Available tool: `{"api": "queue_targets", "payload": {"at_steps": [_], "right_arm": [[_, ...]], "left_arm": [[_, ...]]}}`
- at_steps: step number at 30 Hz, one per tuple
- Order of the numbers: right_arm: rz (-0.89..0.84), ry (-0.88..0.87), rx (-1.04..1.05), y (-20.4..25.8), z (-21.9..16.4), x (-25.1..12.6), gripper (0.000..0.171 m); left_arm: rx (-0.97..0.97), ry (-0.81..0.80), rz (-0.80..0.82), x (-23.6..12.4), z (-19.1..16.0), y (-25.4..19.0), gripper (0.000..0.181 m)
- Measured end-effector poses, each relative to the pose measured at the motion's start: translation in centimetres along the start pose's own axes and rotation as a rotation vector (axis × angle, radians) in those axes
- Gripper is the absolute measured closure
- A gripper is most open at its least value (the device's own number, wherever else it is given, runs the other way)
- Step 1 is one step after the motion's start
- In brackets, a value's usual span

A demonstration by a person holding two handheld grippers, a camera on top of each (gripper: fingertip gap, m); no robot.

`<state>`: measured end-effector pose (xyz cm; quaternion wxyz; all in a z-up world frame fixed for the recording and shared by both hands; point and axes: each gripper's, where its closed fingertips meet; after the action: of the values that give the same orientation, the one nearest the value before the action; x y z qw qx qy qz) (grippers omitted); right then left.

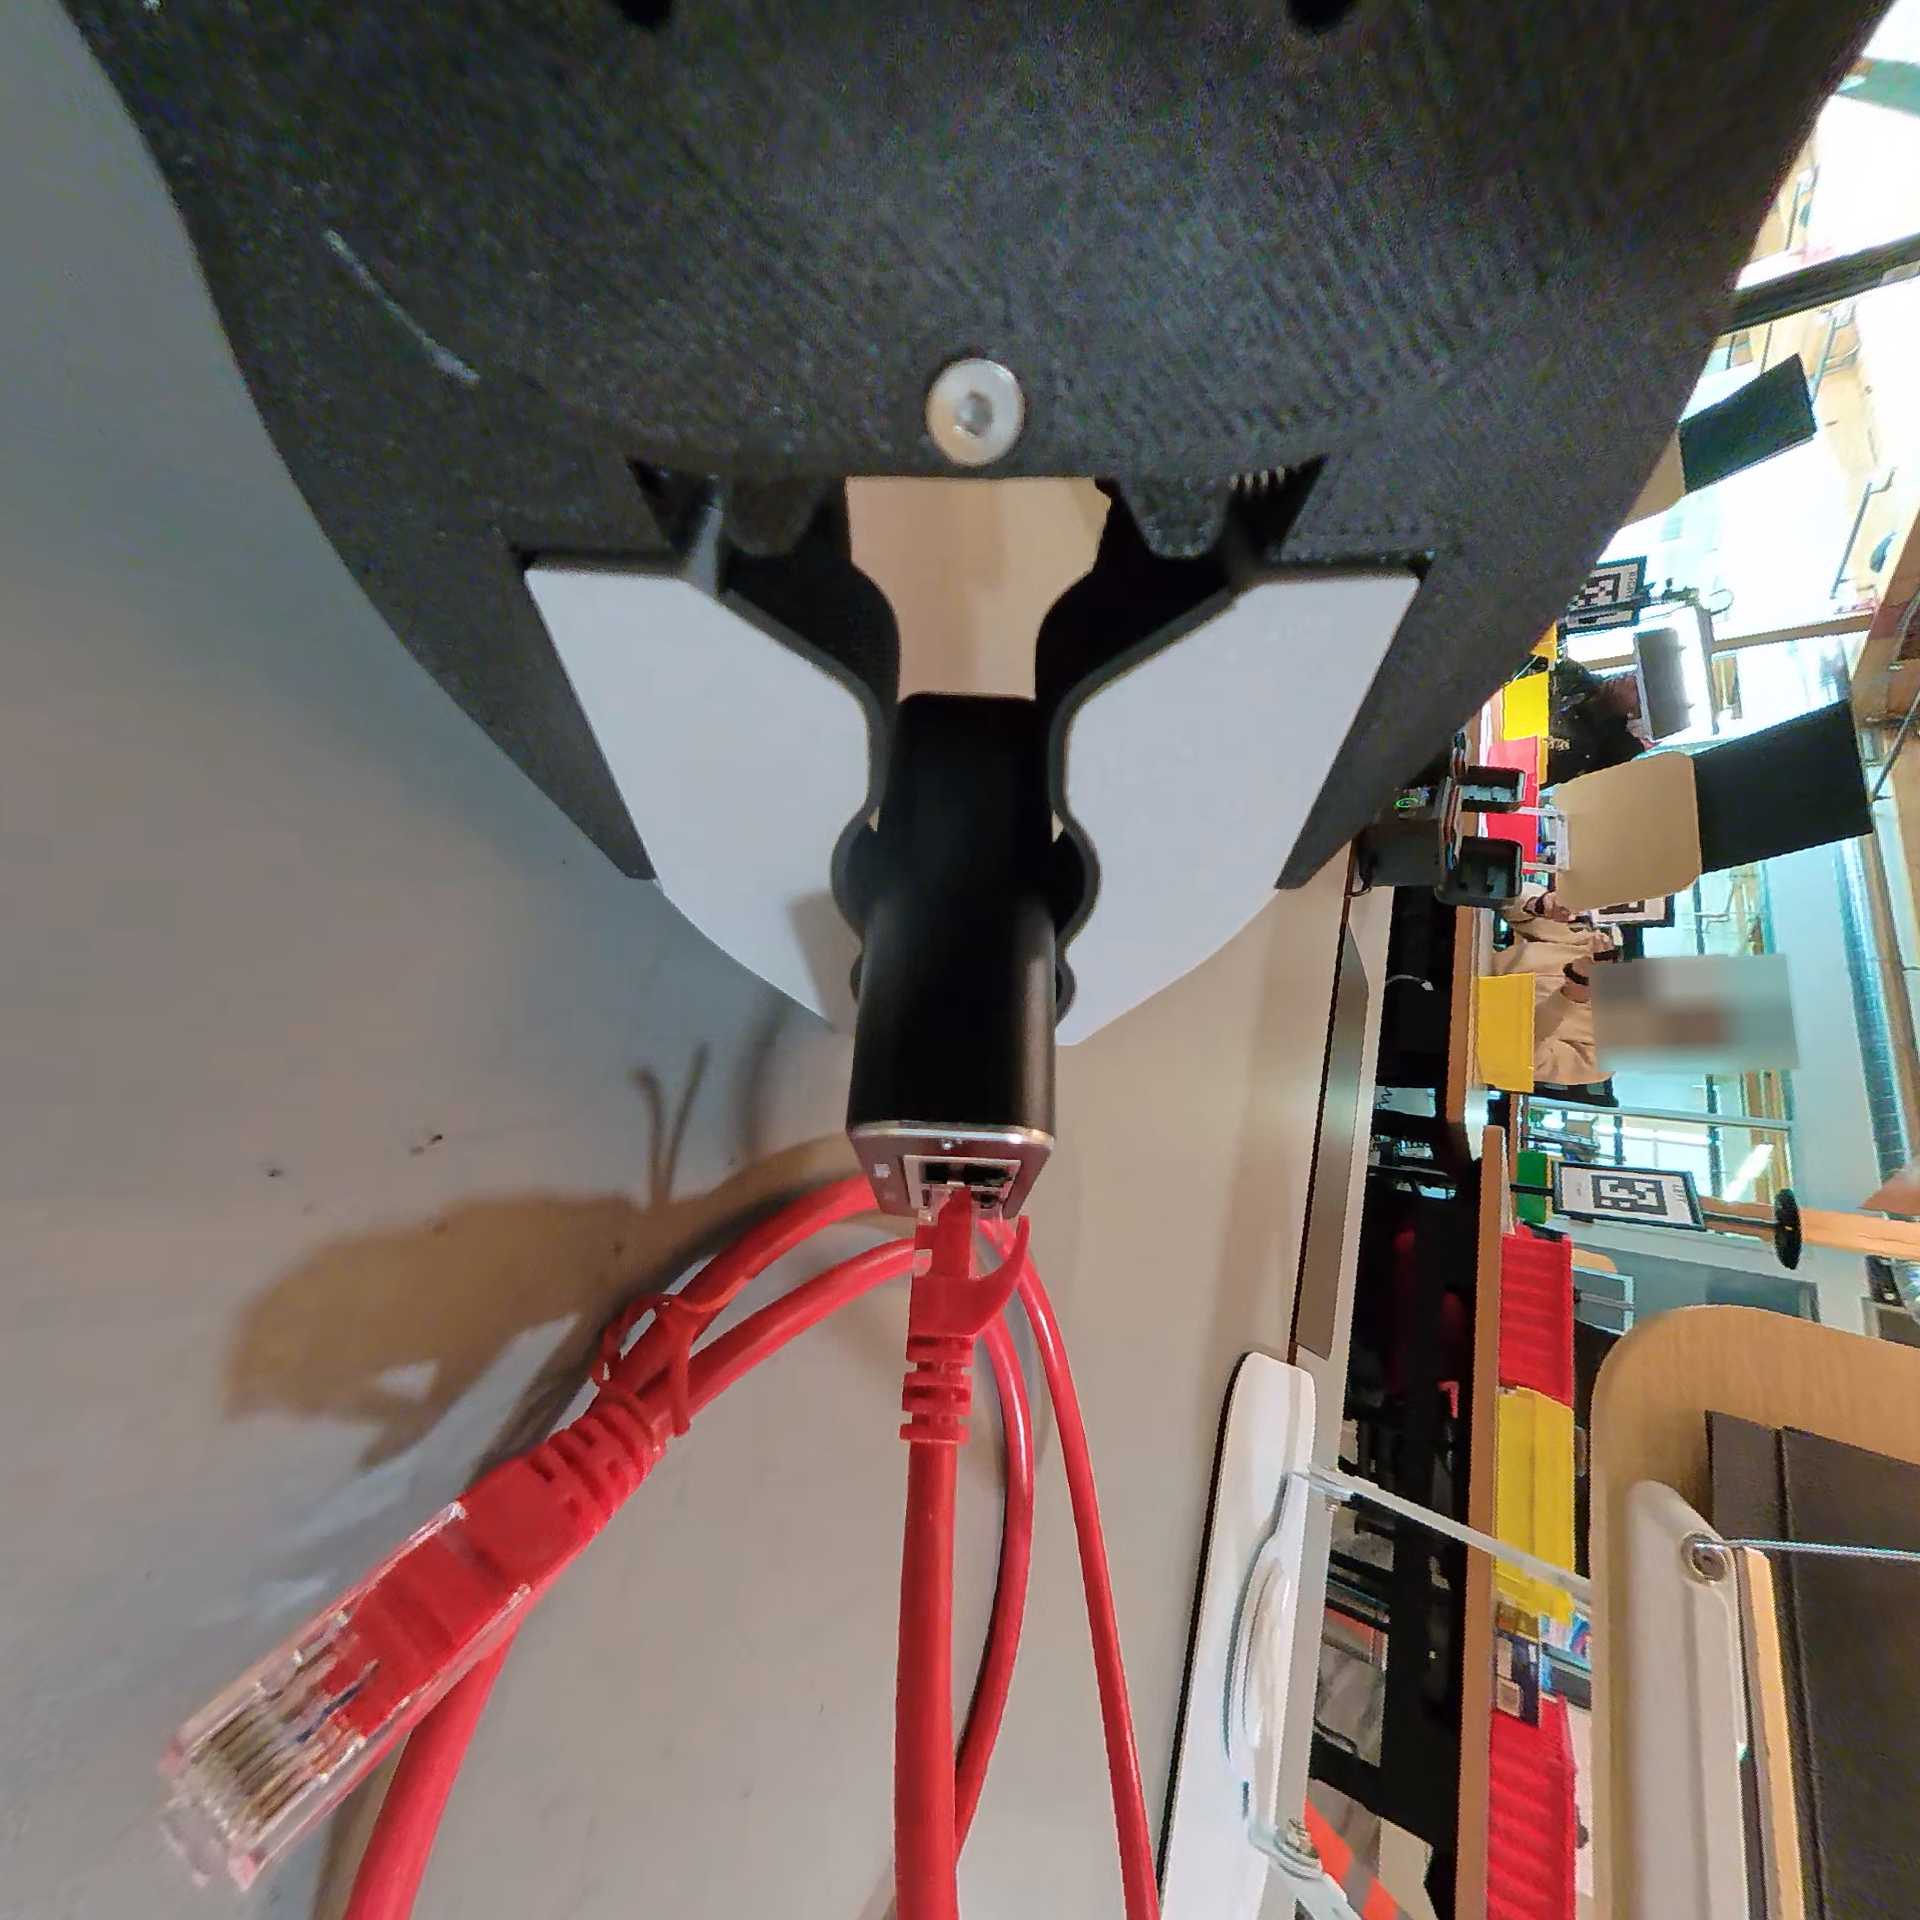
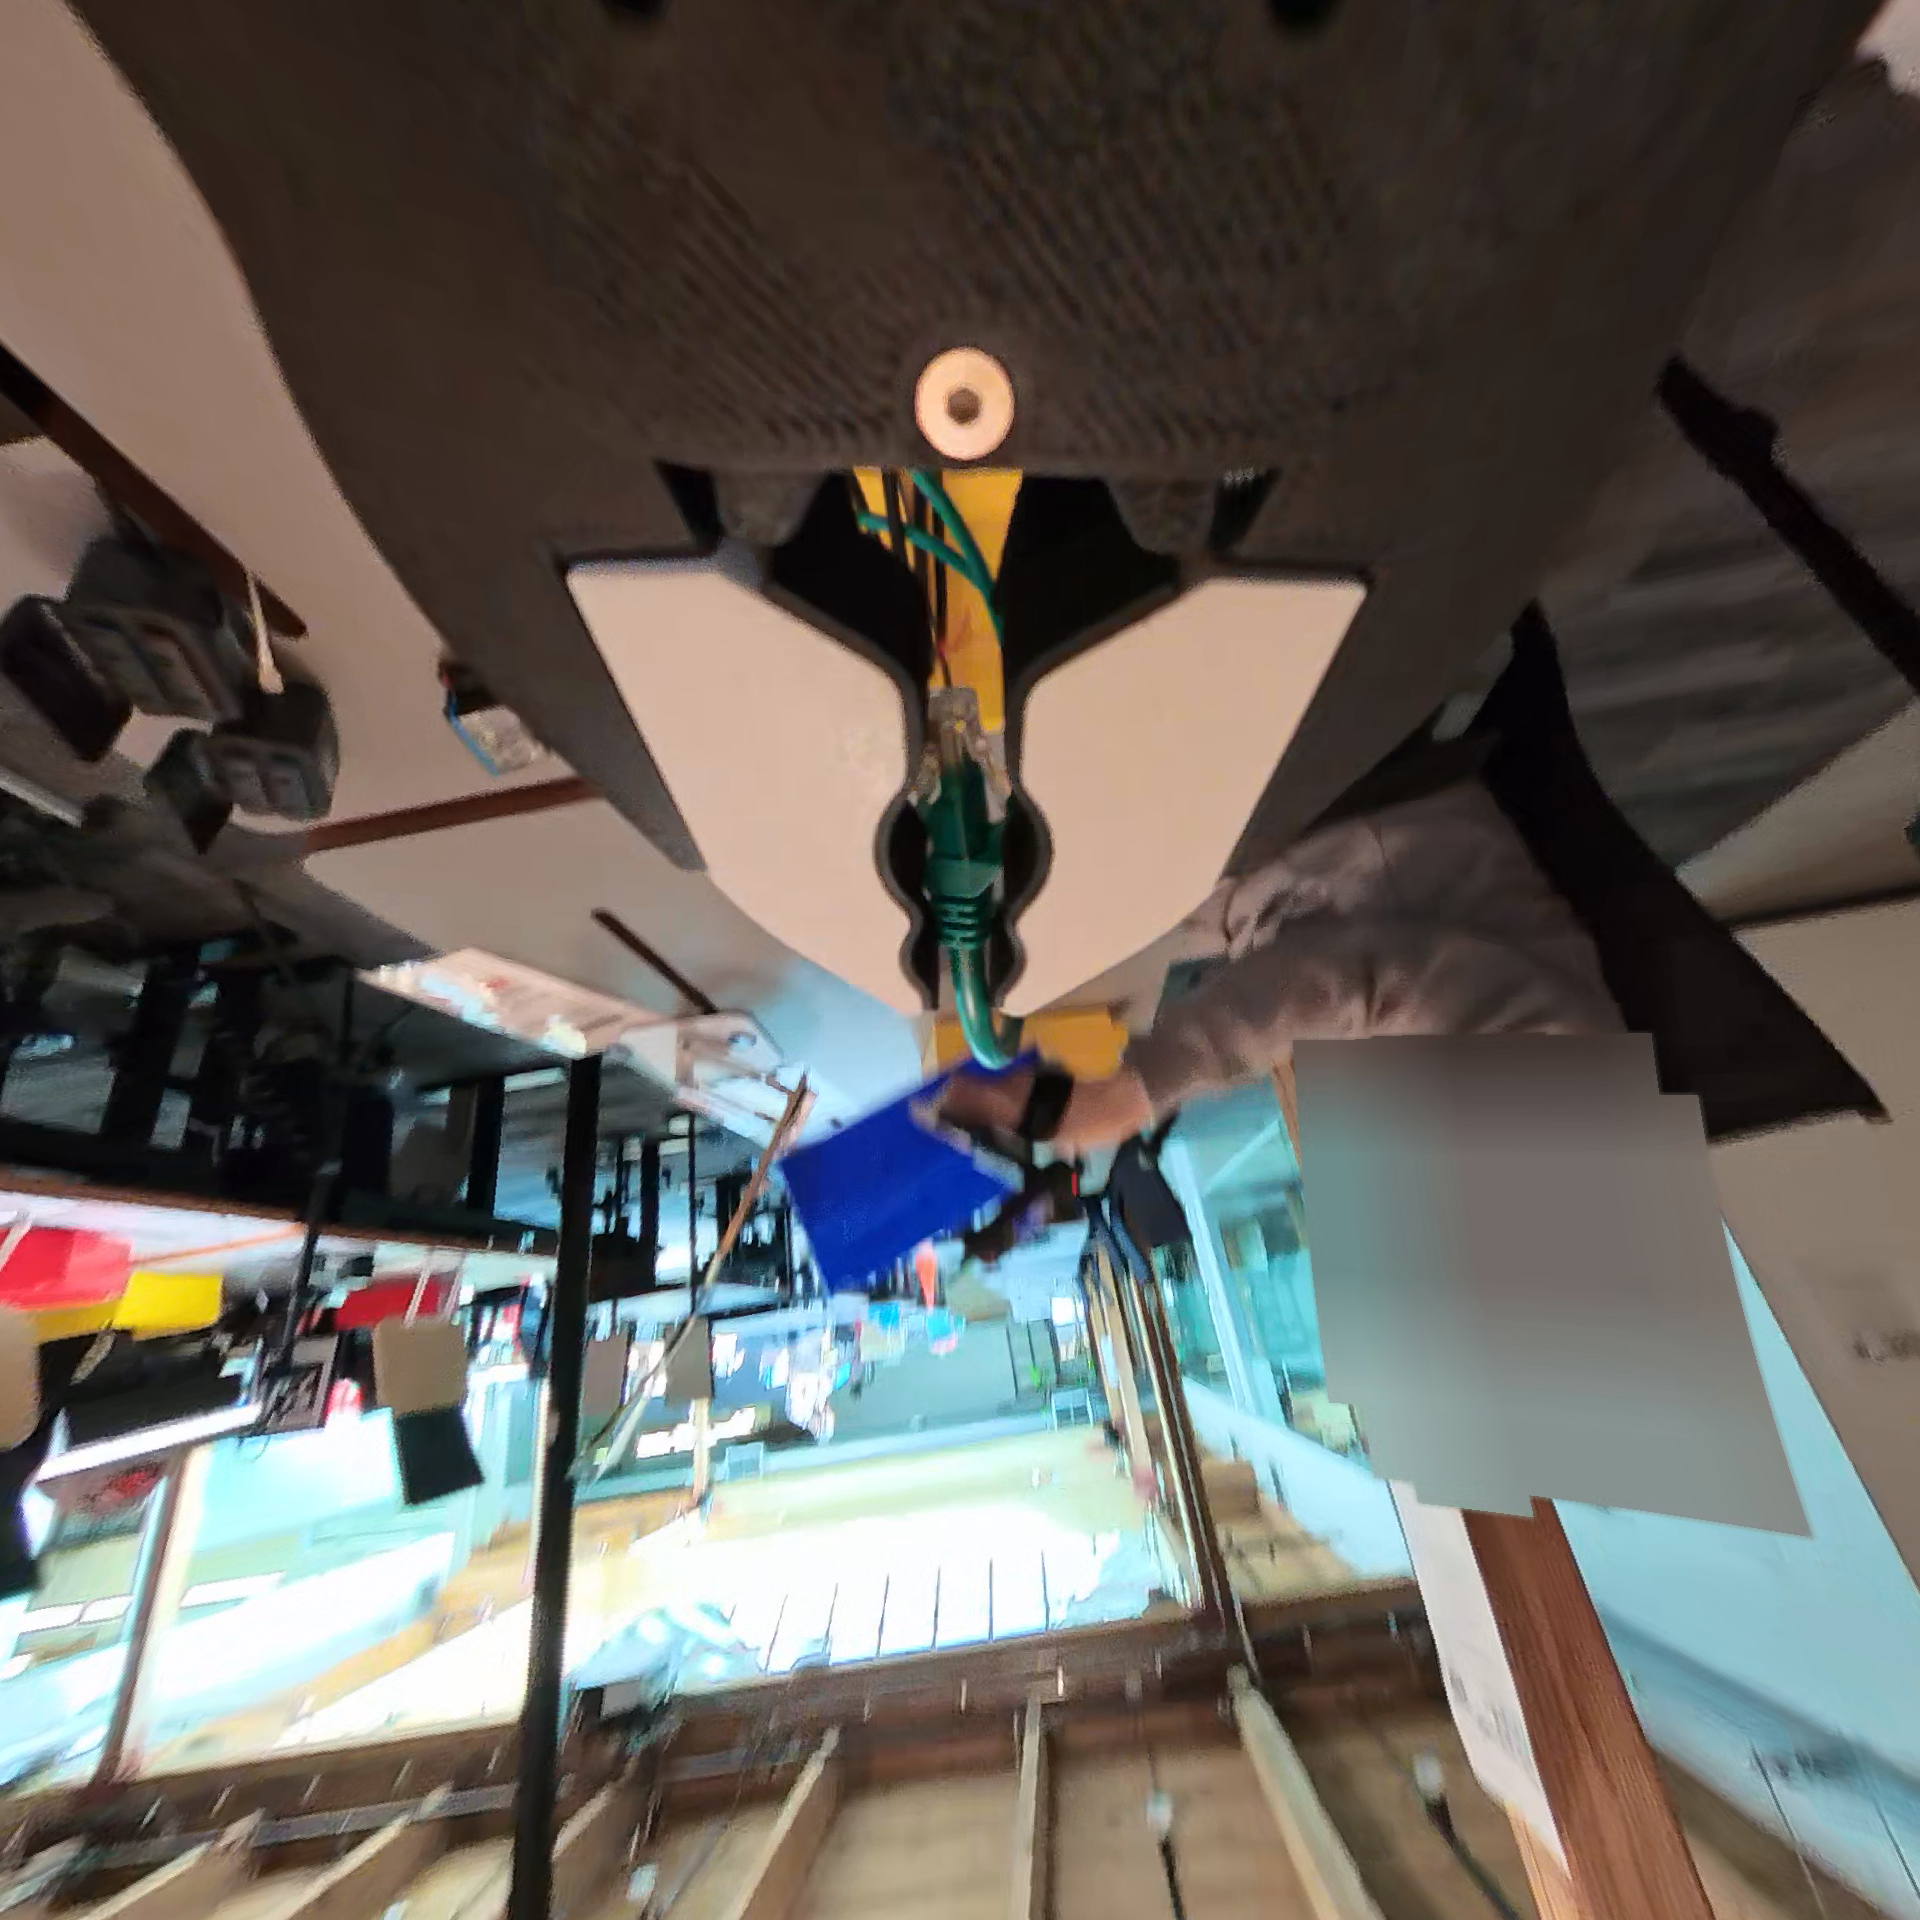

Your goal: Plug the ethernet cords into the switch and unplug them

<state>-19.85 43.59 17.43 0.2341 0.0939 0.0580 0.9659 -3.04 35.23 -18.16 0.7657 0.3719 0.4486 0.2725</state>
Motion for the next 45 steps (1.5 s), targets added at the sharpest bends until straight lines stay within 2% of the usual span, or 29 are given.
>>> {"api": "queue_targets", "payload": {"at_steps": [2,5,9,12,16,19,22,24,28,33,35,36,37,38,41,45], "right_arm": [[0.008,-0.1,0.035,-0.1,2.5,-1.2,0.162],[0.019,-0.256,0.095,-0.6,6.2,-3.4,0.171],[0.038,-0.27,0.138,-0.9,7.5,-4.6,0.171],[0.028,-0.145,0.059,-0.5,4.7,-4.0,0.171],[0.098,0.121,-0.024,1.6,-1.7,-2.6,0.169],[0.118,0.309,-0.118,2.9,-6.2,-2.2,0.157],[0.124,0.581,-0.23,3.6,-11.6,-2.4,0.134],[0.079,0.717,-0.372,2.9,-14.4,-2.7,0.126],[0.012,0.816,-0.639,0.2,-17.1,-2.5,0.126],[-0.041,0.984,-0.77,-5.0,-20.5,-1.1,0.127],[-0.002,1.086,-0.782,-6.1,-22.3,-0.8,0.126],[0.029,1.137,-0.78,-6.2,-23.1,-0.9,0.132],[0.051,1.163,-0.794,-6.1,-23.4,-0.9,0.151],[0.061,1.141,-0.824,-5.8,-23.1,-0.6,0.156],[0.105,0.991,-0.847,-3.3,-20.4,0.3,0.164],[0.104,0.962,-0.888,-2.0,-17.4,-1.5,0.165]], "left_arm": [[0.001,0.0,0.0,0.0,0.0,0.0,0.153],[-0.002,-0.002,-0.003,0.0,0.0,-0.1,0.153],[0.0,-0.002,-0.002,0.0,0.1,-0.1,0.153],[-0.001,-0.003,-0.001,0.0,0.1,-0.1,0.153],[0.006,-0.003,0.001,-0.1,0.3,-0.1,0.152],[0.005,-0.004,0.0,-0.1,0.3,-0.2,0.152],[0.005,-0.005,-0.001,-0.1,0.3,-0.2,0.153],[0.004,-0.005,-0.001,-0.1,0.3,-0.2,0.152],[0.006,-0.004,-0.001,-0.1,0.3,-0.2,0.152],[0.011,-0.01,-0.002,-0.2,0.6,-0.3,0.153],[0.013,-0.01,-0.001,-0.2,0.6,-0.3,0.153],[0.013,-0.011,-0.002,-0.2,0.6,-0.3,0.153],[0.013,-0.012,-0.003,-0.2,0.6,-0.4,0.153],[0.012,-0.013,-0.004,-0.2,0.6,-0.4,0.153],[0.009,-0.019,-0.009,-0.2,0.6,-0.4,0.153],[0.004,-0.024,-0.014,-0.2,0.6,-0.4,0.153]]}}
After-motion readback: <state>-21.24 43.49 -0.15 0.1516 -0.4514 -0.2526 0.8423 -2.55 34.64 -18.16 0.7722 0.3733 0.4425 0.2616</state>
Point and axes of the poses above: each gripper's, where its closed fingertips meet, x out along the fingers, z out of its top, y = z × x across the jaws, and after that the axes turned 1 degree about y, right-handed
